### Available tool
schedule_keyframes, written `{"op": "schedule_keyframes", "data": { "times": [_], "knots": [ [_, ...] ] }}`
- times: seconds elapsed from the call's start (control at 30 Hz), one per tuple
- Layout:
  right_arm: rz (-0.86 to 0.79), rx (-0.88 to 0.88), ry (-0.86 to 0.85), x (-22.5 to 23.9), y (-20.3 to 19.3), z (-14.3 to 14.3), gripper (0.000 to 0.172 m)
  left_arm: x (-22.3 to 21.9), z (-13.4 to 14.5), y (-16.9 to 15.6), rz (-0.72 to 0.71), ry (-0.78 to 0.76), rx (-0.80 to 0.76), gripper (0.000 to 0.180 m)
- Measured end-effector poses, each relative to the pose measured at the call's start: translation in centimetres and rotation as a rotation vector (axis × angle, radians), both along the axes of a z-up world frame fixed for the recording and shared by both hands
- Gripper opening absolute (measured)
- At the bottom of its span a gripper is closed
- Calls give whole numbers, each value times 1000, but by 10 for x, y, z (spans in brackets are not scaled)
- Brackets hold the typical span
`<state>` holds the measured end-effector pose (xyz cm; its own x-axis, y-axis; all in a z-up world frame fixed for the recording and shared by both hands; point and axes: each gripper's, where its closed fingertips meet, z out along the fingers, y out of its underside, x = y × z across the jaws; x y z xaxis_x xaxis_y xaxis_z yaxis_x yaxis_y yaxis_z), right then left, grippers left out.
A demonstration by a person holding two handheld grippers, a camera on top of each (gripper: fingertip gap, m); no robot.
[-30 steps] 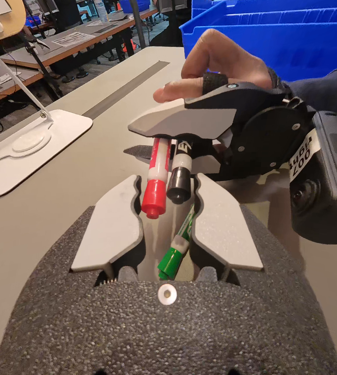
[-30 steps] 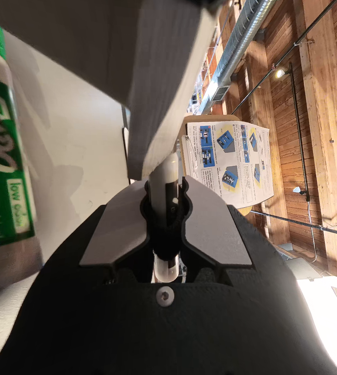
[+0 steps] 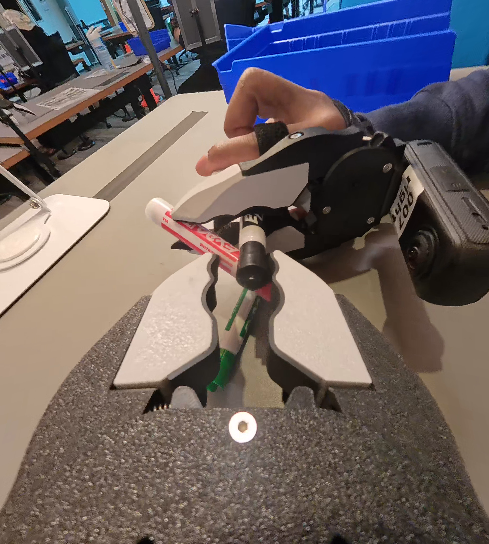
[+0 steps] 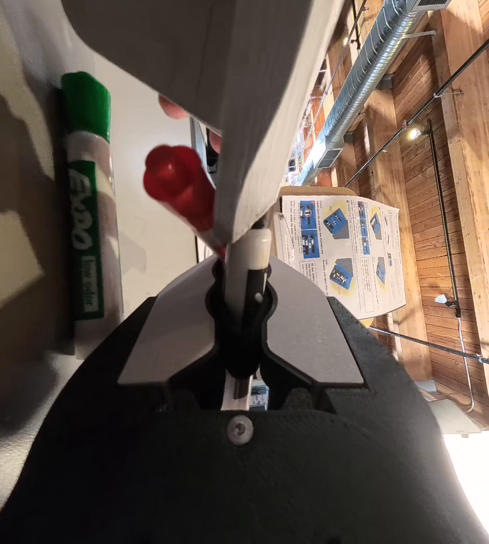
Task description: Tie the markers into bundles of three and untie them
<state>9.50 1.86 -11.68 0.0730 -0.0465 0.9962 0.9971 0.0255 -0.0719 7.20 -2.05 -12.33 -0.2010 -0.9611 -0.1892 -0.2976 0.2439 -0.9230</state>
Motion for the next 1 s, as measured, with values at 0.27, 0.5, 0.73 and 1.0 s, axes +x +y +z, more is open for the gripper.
{"op": "schedule_keyframes", "data": {
  "times": [0.27,0.5,0.73,1.0],
  "knots": [
    [12,-8,20,0,-1,0,24,-3,-3,8,-23,53,-146,43],
    [21,20,9,-2,-3,5,25,-4,-10,5,-16,87,-62,42],
    [29,30,-6,-6,-4,6,26,-3,-13,2,-17,100,-50,39],
    [34,34,2,-9,-4,8,28,-3,-10,-2,-34,82,-71,40]
  ]
}}
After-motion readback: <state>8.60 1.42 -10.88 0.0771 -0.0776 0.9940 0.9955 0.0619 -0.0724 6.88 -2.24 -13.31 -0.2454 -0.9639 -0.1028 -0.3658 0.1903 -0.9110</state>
